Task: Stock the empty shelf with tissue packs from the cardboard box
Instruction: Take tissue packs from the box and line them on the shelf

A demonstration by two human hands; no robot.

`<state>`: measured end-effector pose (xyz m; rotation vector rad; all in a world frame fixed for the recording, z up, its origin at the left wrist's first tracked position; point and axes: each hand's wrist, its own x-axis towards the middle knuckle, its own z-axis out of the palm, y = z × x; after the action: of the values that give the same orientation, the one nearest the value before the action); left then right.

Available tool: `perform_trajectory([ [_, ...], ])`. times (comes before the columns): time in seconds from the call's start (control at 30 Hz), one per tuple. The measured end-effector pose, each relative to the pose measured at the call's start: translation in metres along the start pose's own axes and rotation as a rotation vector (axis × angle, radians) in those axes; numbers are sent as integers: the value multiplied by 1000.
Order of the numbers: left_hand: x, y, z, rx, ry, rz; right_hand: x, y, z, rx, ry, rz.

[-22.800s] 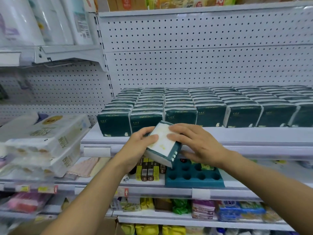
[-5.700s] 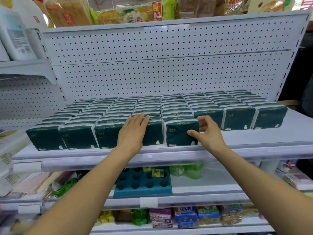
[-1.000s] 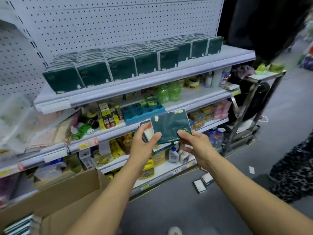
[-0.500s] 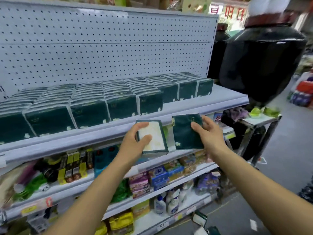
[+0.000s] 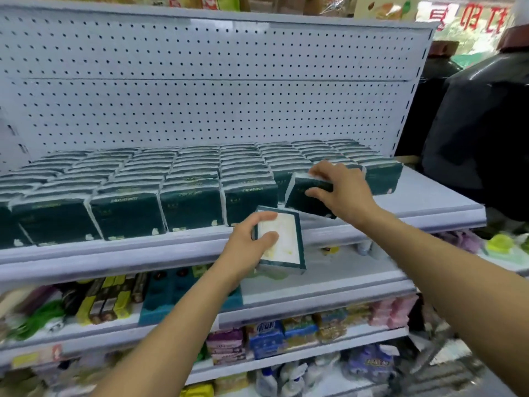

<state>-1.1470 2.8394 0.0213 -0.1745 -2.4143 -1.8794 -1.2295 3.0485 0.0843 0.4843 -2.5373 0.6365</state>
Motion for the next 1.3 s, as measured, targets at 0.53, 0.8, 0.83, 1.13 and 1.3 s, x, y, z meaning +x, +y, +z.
perform_trajectory([
  [0.53, 14, 7, 13, -23, 80, -44, 55, 39, 55, -91, -81, -319],
  [0.8, 5, 14, 4, -97, 61, -31, 56, 44, 64, -78, -13, -358],
  [0.83, 5, 15, 3, -86, 74, -23, 53, 43, 63, -98, 26, -388],
  [1.13, 16, 42, 8, -261, 141, -49, 4, 31, 43, 31, 190, -856],
  [1.3, 14, 46, 0, -202, 211, -91, -22, 0, 21, 914, -124, -89],
])
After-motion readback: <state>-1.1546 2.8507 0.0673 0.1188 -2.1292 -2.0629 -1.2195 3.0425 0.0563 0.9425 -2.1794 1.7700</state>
